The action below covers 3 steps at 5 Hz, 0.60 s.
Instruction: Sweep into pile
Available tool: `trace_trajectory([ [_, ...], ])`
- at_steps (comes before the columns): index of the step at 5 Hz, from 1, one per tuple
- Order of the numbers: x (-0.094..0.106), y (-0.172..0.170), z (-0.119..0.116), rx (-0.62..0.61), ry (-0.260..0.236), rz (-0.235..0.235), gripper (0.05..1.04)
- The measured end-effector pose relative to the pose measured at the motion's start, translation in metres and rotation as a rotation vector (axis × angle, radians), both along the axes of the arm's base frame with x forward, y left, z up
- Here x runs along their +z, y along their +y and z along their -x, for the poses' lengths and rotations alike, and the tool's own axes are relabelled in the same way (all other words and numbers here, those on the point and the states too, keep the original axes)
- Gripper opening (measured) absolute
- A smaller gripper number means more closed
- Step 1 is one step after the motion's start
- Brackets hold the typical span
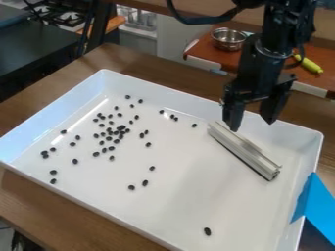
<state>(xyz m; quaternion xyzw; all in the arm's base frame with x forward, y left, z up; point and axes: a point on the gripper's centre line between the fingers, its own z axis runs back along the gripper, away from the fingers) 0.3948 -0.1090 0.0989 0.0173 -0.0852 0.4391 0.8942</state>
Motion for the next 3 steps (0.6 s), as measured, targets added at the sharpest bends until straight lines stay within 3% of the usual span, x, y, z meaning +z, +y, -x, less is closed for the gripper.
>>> trace_trajectory([
  [1, -0.0183, 0.0016, 0.0021, 0.003, 0.041, -0.015, 1.0],
  [3, -0.0263, 0.0069, -0.0032, 0.011, 0.019, -0.057, 1.0],
])
